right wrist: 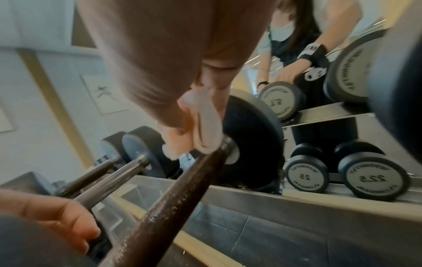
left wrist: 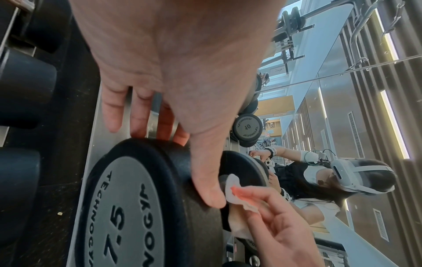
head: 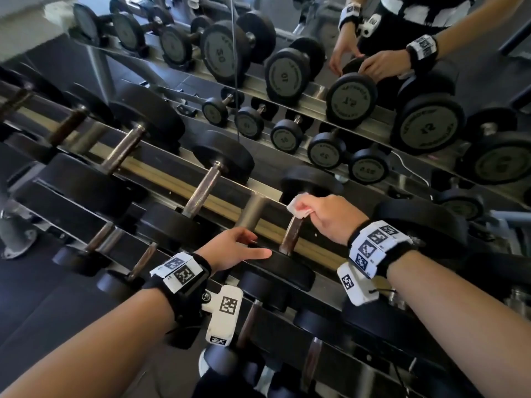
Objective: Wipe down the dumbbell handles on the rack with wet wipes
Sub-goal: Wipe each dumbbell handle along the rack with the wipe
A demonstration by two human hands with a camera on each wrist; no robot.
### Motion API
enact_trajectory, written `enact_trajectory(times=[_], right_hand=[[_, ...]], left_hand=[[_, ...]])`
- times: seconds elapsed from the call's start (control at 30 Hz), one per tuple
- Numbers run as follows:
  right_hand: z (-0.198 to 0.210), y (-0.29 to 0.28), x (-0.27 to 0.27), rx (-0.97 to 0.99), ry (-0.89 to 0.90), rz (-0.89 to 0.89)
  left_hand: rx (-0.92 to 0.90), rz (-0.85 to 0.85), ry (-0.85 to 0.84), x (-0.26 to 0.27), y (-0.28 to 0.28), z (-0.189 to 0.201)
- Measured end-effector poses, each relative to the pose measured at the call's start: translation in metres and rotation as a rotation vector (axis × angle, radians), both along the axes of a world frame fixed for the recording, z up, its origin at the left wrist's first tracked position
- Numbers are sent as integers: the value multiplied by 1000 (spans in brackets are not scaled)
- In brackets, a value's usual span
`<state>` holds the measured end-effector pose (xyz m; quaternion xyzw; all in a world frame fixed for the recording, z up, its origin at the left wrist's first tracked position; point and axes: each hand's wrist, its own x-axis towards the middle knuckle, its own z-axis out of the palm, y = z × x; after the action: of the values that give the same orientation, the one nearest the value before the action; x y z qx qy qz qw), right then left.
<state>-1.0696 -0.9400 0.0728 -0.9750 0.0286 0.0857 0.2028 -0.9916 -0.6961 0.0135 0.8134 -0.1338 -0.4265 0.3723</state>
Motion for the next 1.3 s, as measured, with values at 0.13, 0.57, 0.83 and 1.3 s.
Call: enact_trajectory(times=[0.13, 0.57, 0.83, 1.3], right_hand=[[-2, 3, 25, -123, 23, 131], [-26, 7, 31, -236, 174, 341], [-21, 13, 43, 211, 112, 181], [-20, 18, 40, 265, 255, 153]], left_hand=[[3, 17, 7, -1, 0, -1], [-5, 72, 0, -11, 3, -2], [-5, 93, -5, -13, 2, -1], [-6, 125, 10, -13, 2, -1]])
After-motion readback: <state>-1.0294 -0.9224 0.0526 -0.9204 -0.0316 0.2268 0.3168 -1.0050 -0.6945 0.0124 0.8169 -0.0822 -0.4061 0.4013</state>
